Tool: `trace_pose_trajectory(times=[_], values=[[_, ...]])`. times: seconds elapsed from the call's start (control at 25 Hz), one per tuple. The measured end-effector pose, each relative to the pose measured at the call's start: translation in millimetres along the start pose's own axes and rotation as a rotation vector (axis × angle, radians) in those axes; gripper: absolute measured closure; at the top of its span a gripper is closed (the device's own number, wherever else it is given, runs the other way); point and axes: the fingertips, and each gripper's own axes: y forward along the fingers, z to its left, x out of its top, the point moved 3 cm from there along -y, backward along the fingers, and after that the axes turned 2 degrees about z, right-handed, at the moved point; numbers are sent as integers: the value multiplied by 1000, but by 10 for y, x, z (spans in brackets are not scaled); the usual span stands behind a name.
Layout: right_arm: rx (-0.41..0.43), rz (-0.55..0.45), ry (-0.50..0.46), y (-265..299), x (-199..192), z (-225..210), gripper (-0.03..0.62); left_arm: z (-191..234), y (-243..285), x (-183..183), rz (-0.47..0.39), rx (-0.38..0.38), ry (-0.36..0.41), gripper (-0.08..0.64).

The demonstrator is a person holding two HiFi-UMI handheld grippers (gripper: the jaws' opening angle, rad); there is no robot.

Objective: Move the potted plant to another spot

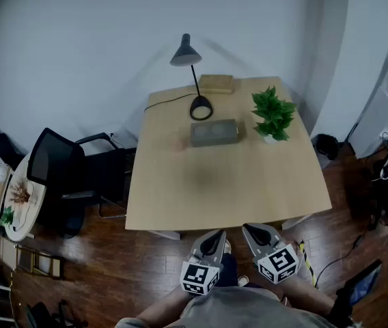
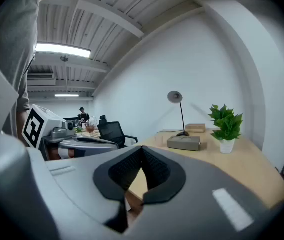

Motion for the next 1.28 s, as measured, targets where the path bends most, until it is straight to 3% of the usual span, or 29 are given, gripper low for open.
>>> trace_pose_trajectory(times=[0.52, 0.8, 1.28], values=[[-131, 21, 2, 1064, 463, -1088, 586, 887, 1403, 577, -33, -125, 17, 560], [-158, 35, 8, 1250, 535, -1429, 586, 986, 1810, 652, -16, -155, 2, 560], [-117, 42, 14, 1335, 500, -2076, 586, 902, 2507, 643, 24, -124, 2, 560]])
